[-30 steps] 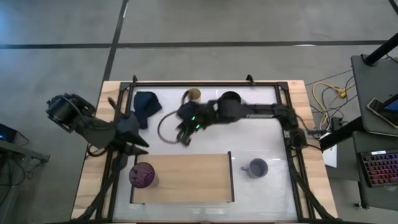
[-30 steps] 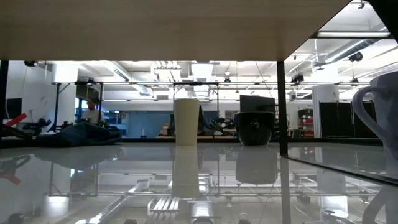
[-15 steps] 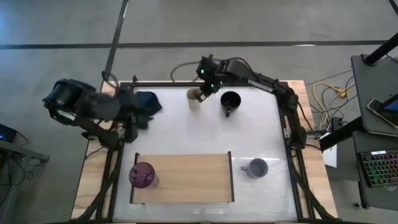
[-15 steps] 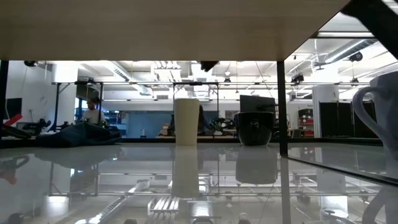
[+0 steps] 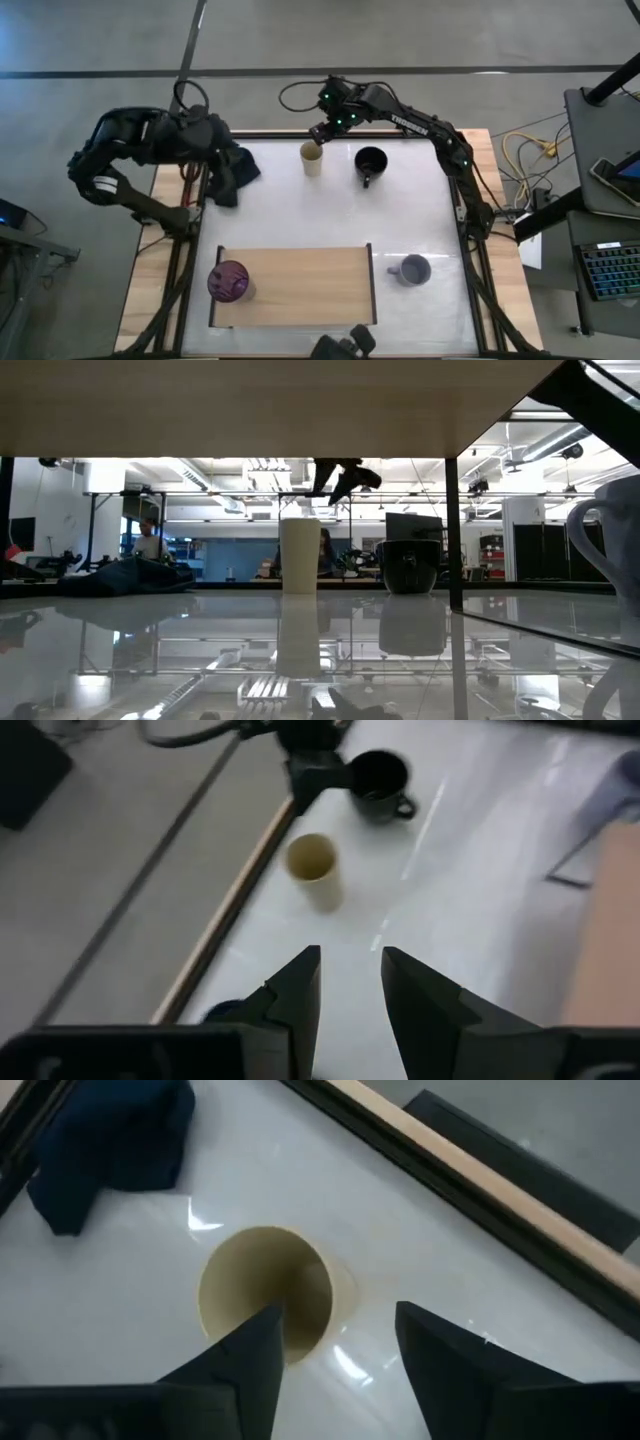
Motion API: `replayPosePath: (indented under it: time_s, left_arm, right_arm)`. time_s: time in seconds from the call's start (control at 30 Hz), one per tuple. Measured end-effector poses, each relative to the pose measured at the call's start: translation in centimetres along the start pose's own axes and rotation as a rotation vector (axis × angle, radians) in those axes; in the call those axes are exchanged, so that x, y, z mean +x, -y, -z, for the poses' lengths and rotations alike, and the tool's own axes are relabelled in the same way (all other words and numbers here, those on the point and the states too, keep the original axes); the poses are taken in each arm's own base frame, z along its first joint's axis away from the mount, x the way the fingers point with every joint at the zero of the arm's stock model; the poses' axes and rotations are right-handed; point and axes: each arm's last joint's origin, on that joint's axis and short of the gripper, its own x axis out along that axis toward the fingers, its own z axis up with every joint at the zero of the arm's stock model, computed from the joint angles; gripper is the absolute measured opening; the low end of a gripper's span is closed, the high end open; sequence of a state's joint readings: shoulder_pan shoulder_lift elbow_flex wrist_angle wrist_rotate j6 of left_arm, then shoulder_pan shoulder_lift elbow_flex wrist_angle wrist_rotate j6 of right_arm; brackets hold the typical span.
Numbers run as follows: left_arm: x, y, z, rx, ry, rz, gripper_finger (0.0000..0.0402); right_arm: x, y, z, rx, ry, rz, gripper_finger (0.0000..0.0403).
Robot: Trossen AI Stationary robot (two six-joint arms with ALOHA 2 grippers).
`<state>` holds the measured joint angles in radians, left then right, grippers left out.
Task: Stack small to large cups/mugs on shelf
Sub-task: Put the yellow cup on the shelf
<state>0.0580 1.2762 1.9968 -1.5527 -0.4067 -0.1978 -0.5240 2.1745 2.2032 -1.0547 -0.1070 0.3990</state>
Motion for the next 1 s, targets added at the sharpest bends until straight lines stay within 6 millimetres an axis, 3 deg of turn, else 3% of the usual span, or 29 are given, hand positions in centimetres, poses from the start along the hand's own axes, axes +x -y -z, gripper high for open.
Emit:
replayPosePath:
  time_s: [0.4, 0.7, 0.87, 1.0]
  left_arm:
    - [2.0, -3.1, 3.6, -0.036, 0.047, 0.07, 0.0095]
    - [4.8, -3.3, 6.4, -0.074, -0.022, 0.066, 0.0095]
    - [5.7, -3.1, 7.2, -0.08, -0.03, 0.08, 0.0095]
    - [6.3, -3.0, 7.7, -0.082, -0.051, 0.078, 0.0095]
  right_arm:
    - [4.8, 0.6, 0.3, 0.086, -0.063, 0.028, 0.0185]
    - [7.1, 0.6, 0.9, 0.102, -0.108, 0.045, 0.0185]
    - [7.2, 0.3, 1.2, 0.097, -0.12, 0.043, 0.0175]
    - [7.0, 0.4, 1.4, 0.099, -0.146, 0.056, 0.0131]
